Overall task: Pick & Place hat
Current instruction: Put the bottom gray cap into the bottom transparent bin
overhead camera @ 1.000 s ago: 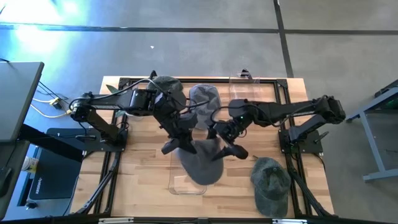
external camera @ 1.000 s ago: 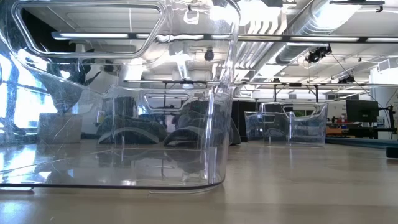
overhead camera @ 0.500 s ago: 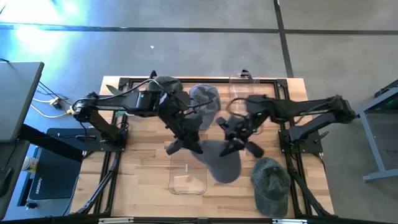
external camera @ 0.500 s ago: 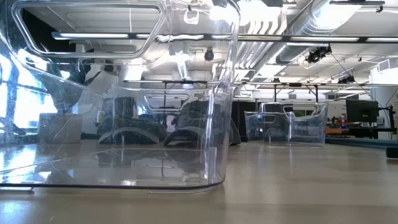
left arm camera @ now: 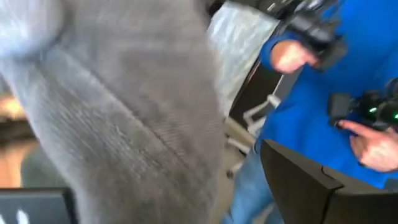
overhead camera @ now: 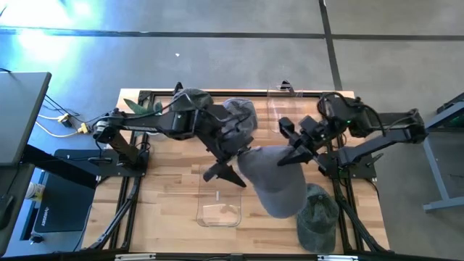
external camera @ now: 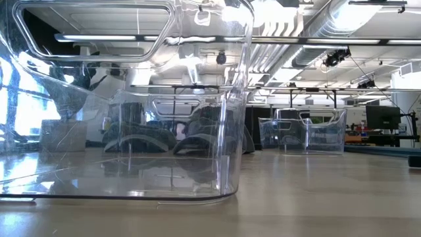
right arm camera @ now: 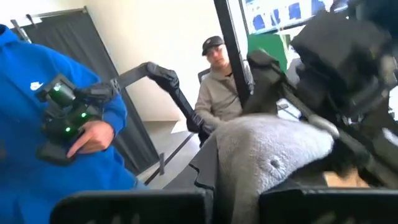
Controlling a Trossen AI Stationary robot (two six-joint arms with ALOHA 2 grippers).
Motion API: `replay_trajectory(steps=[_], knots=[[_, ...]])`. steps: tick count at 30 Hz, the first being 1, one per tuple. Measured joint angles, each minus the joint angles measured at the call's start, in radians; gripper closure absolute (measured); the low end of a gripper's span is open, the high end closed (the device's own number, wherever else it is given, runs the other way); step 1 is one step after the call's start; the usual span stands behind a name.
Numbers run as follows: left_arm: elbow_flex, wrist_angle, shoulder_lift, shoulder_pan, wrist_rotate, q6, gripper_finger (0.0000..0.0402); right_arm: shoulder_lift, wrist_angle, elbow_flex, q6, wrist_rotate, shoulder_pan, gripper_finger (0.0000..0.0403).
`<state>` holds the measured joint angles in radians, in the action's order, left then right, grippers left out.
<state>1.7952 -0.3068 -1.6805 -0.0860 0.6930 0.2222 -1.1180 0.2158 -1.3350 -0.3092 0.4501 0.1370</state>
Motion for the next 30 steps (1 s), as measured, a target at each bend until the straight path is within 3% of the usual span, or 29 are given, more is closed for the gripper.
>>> replay_trajectory(steps=[5, 10, 16, 24, 30], knots=[[-0.004, 0.061, -0.018, 0.001, 0.050, -0.001, 0.0198, 0.038, 0.040, 0.000, -0.003, -0.059, 0.026, 0.0393], [-0.002, 0.101, 0.016, 0.001, 0.142, 0.015, 0.0266, 0.054, 0.028, 0.000, -0.006, -0.055, 0.051, 0.0398], [-0.001, 0.181, 0.018, 0.001, 0.165, 0.018, 0.0328, 0.033, 0.023, 0.003, -0.005, -0.049, 0.060, 0.0390], [-0.001, 0.095, 0.019, 0.030, 0.151, 0.067, 0.0376, -0.021, 0.050, 0.008, 0.023, -0.041, 0.060, 0.0397], [-0.001, 0.025, 0.019, 0.048, 0.084, 0.074, 0.0397, -0.028, 0.119, 0.008, -0.029, -0.043, 0.060, 0.0347]])
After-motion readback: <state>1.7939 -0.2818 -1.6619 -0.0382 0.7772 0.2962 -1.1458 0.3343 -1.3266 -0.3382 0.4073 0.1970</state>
